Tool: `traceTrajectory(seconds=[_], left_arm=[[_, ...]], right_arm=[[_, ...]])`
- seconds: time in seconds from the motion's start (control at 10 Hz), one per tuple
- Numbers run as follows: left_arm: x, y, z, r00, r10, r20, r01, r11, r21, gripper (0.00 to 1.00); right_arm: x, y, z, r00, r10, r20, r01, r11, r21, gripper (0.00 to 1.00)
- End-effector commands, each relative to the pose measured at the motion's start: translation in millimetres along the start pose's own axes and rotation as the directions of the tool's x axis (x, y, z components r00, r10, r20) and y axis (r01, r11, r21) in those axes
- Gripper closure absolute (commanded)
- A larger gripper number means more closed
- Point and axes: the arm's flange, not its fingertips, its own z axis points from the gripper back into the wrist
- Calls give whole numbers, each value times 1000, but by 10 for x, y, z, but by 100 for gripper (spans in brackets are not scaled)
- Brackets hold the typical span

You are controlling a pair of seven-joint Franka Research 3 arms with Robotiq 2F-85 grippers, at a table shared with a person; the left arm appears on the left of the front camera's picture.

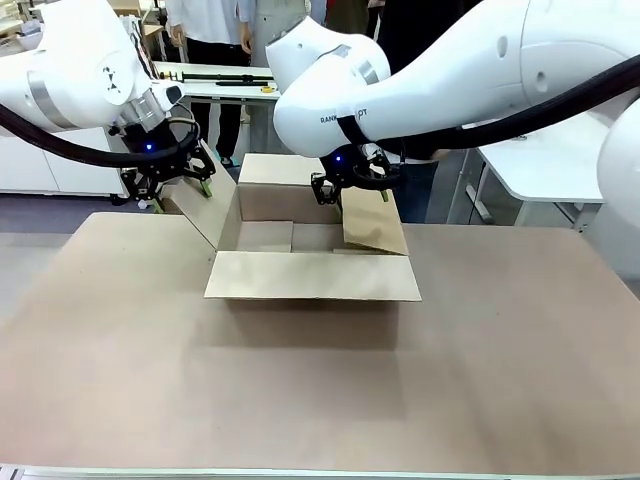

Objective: Pack the gift set into the box.
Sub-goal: Place both hands on the side flaps of the Package Box and spread them outward.

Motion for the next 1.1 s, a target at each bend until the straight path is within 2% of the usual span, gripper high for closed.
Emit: traceTrajectory(seconds=[0.0, 0.2, 0.5, 1.0], left_arm=[[-4, -15, 13, 1000, 13, -2, -13, 1000, 15, 0], [-4, -15, 13, 1000, 13, -2, -13, 1000, 15, 0], [-4, -15, 13, 1000, 13, -2, -13, 1000, 15, 0], [-4, -15, 13, 1000, 13, -2, -13, 1000, 15, 0]], right_arm=[[-97, -82, -35, 1000, 14, 19, -13, 1000, -22, 0], [-113, 8, -96, 999, 44, 0, -44, 999, 4, 0], [-142, -53, -77, 1000, 25, 11, -25, 999, -46, 0], [-246, -749, 260, 998, -11, 55, 13, 999, -44, 0]])
